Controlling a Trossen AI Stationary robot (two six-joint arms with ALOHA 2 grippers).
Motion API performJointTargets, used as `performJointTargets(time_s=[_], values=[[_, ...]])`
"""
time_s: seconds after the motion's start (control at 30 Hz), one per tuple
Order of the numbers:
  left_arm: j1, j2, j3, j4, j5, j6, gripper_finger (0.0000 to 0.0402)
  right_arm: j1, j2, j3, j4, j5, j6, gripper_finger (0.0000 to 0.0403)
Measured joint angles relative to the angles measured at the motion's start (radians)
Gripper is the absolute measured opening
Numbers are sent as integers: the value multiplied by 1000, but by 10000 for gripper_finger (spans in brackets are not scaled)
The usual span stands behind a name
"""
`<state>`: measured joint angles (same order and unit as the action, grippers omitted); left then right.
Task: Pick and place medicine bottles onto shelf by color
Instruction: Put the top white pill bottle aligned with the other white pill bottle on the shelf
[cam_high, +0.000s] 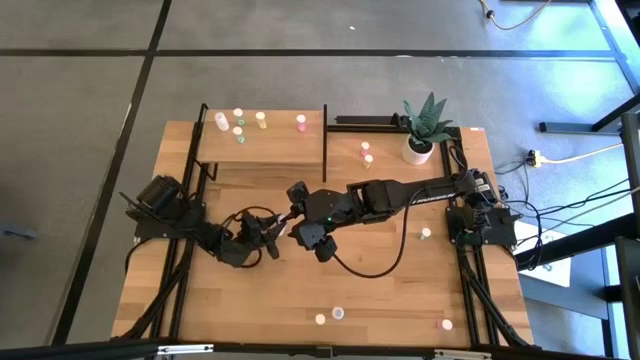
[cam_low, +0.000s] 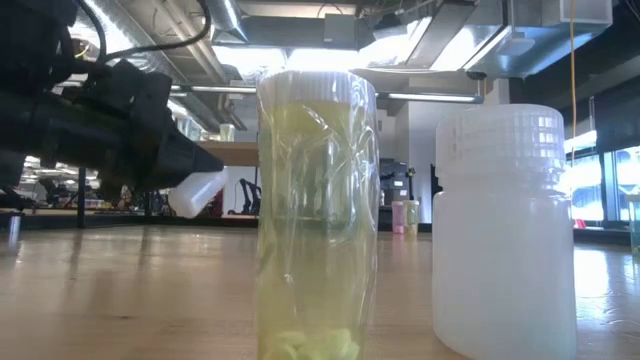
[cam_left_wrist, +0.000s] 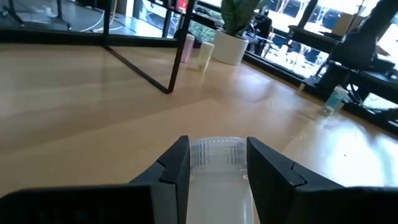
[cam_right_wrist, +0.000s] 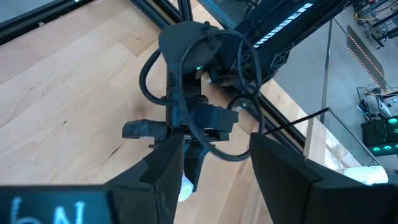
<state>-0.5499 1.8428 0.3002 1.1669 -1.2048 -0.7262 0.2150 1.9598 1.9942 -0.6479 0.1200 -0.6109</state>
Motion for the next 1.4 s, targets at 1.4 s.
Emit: performJointTargets(time_s=[1.4], values=[[-83,303,123,-8,-366,-211,212,0,0,0,0,0,0,186]])
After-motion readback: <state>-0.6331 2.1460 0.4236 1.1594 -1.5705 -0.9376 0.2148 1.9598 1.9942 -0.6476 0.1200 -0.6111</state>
